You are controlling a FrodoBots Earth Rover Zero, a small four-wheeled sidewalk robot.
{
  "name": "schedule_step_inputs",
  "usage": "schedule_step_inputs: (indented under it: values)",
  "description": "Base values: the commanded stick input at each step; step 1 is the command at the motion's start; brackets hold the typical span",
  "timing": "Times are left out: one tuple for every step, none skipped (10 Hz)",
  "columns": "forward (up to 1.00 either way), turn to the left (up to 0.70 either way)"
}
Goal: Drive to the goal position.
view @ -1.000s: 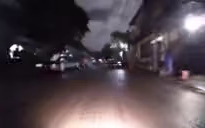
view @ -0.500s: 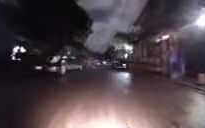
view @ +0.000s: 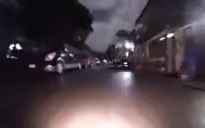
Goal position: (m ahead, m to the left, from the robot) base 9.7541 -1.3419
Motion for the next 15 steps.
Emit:
schedule_step_inputs:
  values:
    - [1.0, 0.0]
    - [1.0, 0.0]
    - [1.0, 0.0]
    - [1.0, 0.0]
    - [1.0, 0.0]
    - [1.0, 0.0]
    - [1.0, 0.0]
    - [1.0, 0.0]
    - [1.0, 0.0]
    - [1.0, 0.0]
    - [1.0, 0.0]
    - [1.0, 0.0]
    - [1.0, 0.0]
    - [1.0, 0.0]
    - [1.0, 0.0]
